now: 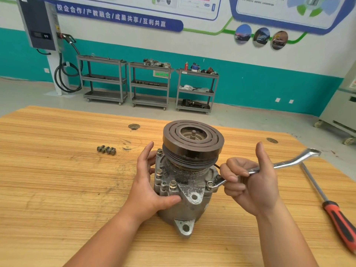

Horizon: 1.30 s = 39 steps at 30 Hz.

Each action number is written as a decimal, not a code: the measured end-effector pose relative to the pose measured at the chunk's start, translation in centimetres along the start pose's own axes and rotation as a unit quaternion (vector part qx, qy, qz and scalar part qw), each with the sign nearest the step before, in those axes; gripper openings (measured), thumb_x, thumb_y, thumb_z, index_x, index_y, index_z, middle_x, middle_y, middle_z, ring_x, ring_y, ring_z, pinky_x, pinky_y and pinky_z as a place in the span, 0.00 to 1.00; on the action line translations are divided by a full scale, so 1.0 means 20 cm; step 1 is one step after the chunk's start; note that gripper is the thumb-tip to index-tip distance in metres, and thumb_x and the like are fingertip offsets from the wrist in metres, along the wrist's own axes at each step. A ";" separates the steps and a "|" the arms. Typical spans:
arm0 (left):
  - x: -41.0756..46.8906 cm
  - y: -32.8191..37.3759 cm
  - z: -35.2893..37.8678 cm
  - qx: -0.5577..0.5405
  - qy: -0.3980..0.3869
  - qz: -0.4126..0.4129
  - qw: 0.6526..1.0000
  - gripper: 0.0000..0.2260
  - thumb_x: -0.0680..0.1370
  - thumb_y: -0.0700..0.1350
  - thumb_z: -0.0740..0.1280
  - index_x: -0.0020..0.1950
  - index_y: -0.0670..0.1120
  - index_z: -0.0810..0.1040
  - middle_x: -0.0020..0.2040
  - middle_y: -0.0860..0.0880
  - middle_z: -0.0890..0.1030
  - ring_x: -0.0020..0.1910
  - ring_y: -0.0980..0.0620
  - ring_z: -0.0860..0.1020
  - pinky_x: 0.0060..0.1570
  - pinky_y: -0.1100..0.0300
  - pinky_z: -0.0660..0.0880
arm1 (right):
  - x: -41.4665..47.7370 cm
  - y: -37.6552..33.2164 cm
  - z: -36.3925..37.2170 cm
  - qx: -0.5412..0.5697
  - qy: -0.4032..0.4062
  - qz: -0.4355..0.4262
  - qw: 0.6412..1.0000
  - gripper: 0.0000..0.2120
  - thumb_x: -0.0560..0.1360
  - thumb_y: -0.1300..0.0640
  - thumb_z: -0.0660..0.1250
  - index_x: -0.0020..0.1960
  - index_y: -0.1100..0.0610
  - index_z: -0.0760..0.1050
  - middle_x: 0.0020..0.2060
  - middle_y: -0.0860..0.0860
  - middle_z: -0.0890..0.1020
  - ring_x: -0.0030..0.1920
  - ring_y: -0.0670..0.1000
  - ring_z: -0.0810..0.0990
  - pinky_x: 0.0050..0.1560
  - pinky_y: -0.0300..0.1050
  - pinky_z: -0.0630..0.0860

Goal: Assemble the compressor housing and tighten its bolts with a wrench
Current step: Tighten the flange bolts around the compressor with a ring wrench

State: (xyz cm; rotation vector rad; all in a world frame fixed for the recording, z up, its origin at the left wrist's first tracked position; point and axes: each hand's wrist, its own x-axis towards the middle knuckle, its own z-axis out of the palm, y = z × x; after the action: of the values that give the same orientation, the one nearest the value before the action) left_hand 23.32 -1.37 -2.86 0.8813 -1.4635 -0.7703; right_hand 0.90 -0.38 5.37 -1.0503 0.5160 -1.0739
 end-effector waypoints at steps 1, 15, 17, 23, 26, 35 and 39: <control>0.00 0.00 0.00 0.000 0.000 -0.002 1.000 0.53 0.48 0.74 0.75 0.69 0.74 0.54 0.68 0.56 0.66 0.67 0.60 0.69 0.61 0.63 0.68 | -0.01 0.00 0.02 0.000 0.025 -0.007 1.000 0.28 0.66 0.29 0.56 0.23 0.52 0.65 0.24 0.50 0.70 0.20 0.42 0.59 0.21 0.32 0.56; 0.01 -0.02 0.00 0.004 0.009 0.017 1.000 0.53 0.50 0.73 0.75 0.72 0.70 0.55 0.67 0.49 0.68 0.67 0.52 0.71 0.62 0.57 0.69 | -0.25 0.42 0.47 -0.352 0.275 -0.266 0.854 0.19 0.54 0.45 0.72 0.41 0.52 0.74 0.47 0.47 0.80 0.35 0.43 0.77 0.33 0.35 0.74; 0.01 -0.02 0.00 0.004 0.007 0.014 1.000 0.53 0.50 0.73 0.75 0.71 0.70 0.55 0.67 0.50 0.68 0.67 0.53 0.71 0.62 0.57 0.69 | -0.28 0.40 0.45 -0.315 0.267 -0.281 0.866 0.21 0.52 0.44 0.74 0.44 0.43 0.78 0.50 0.44 0.81 0.36 0.42 0.78 0.32 0.35 0.73; 0.01 -0.01 0.00 0.001 -0.004 0.001 1.000 0.53 0.50 0.72 0.76 0.70 0.73 0.54 0.68 0.54 0.66 0.67 0.58 0.69 0.59 0.68 0.69 | -0.35 0.18 0.27 -0.065 0.212 -0.274 0.936 0.18 0.54 0.36 0.78 0.34 0.48 0.80 0.31 0.57 0.82 0.18 0.44 0.64 0.24 0.26 0.64; 0.01 -0.01 0.00 -0.007 -0.003 0.000 1.000 0.53 0.49 0.72 0.76 0.69 0.74 0.54 0.68 0.55 0.66 0.67 0.60 0.69 0.59 0.71 0.69 | -0.32 0.05 0.12 -0.040 0.228 -0.247 0.941 0.06 0.64 0.55 0.74 0.33 0.47 0.78 0.23 0.51 0.76 0.20 0.41 0.60 0.20 0.25 0.61; 0.00 0.00 0.00 0.001 0.000 -0.003 1.000 0.53 0.48 0.73 0.75 0.69 0.75 0.54 0.68 0.57 0.66 0.66 0.63 0.69 0.59 0.70 0.67 | -0.05 -0.08 -0.04 0.217 -0.133 -0.035 0.966 0.20 0.75 0.45 0.64 0.43 0.64 0.70 0.30 0.56 0.67 0.31 0.51 0.62 0.31 0.43 0.61; 0.00 0.00 0.00 -0.003 -0.002 -0.004 1.000 0.53 0.48 0.74 0.75 0.69 0.74 0.54 0.68 0.57 0.66 0.67 0.61 0.69 0.60 0.66 0.68 | 0.07 -0.04 -0.07 0.204 -0.148 0.015 0.968 0.20 0.75 0.43 0.64 0.37 0.57 0.62 0.27 0.53 0.64 0.25 0.47 0.54 0.26 0.40 0.58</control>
State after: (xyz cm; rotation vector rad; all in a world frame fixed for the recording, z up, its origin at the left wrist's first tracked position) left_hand 23.39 -1.45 -2.88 0.8826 -1.4612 -0.7810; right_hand 0.04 -2.23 5.71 -0.8125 0.0618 -0.9244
